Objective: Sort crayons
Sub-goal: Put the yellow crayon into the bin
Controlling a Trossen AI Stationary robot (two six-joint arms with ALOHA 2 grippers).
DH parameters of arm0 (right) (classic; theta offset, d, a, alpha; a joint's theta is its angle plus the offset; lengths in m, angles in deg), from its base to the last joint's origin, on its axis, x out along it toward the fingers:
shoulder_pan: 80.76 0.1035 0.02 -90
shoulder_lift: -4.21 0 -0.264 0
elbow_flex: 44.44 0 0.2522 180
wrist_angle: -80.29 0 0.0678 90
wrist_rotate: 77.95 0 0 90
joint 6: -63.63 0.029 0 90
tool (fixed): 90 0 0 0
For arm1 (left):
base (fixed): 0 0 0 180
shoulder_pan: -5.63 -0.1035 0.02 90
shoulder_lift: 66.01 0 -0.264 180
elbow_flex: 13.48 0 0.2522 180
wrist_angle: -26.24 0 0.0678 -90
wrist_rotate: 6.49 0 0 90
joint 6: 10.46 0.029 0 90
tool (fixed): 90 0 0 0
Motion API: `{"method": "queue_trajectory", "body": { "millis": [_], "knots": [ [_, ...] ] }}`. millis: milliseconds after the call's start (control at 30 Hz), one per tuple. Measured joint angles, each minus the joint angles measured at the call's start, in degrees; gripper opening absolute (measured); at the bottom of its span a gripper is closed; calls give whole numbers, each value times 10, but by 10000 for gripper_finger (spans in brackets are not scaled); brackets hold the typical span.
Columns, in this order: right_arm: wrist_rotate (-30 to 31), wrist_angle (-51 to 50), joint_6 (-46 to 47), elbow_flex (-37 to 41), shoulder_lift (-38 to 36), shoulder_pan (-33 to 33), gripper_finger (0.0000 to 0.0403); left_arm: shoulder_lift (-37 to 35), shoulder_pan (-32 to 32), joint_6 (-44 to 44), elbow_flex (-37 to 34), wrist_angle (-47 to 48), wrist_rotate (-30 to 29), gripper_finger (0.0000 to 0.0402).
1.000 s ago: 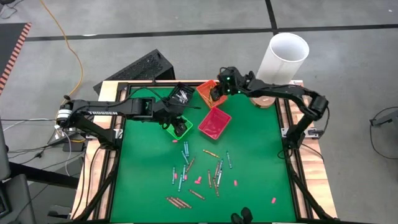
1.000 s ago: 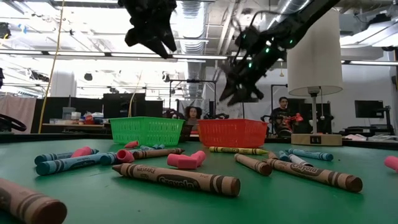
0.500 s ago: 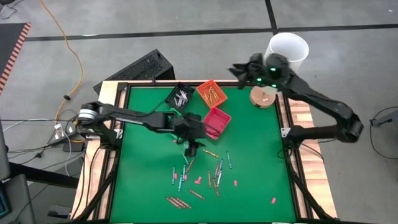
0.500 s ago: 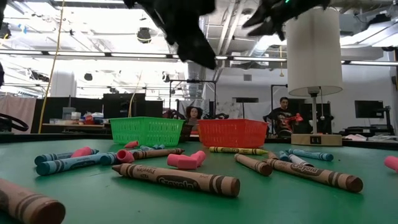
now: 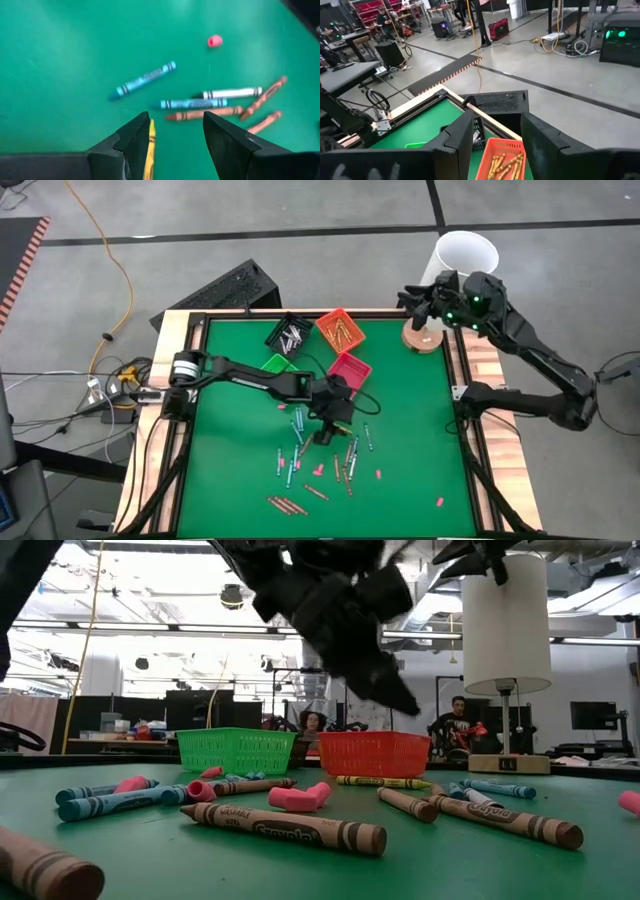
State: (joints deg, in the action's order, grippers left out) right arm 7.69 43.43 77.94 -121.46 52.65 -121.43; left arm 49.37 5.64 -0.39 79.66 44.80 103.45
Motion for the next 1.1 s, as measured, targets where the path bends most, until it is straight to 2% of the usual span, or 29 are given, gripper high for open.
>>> {"method": "queue_trajectory", "body": {
  "millis": [267, 467, 667, 800, 933, 1100],
  "knots": [
    [-1, -7, 0, 0, -9, 1, 164, 41, 12, 34, 1, 57, -33, 174],
    [-2, -10, 1, 0, -9, 17, 164, 40, 20, 43, -19, 52, -117, 174],
    [-2, -9, 2, 0, -9, 41, 164, 39, 20, 24, -20, 52, -143, 174],
    [-3, -9, 2, 0, -9, 43, 164, 39, 21, 40, -20, 63, -132, 170],
    [-3, -9, 2, 0, -9, 43, 164, 39, 26, 59, -20, 90, -139, 134],
    [-3, -9, 3, 0, -9, 43, 164, 38, 26, 51, -20, 109, -143, 44]
  ]
}}
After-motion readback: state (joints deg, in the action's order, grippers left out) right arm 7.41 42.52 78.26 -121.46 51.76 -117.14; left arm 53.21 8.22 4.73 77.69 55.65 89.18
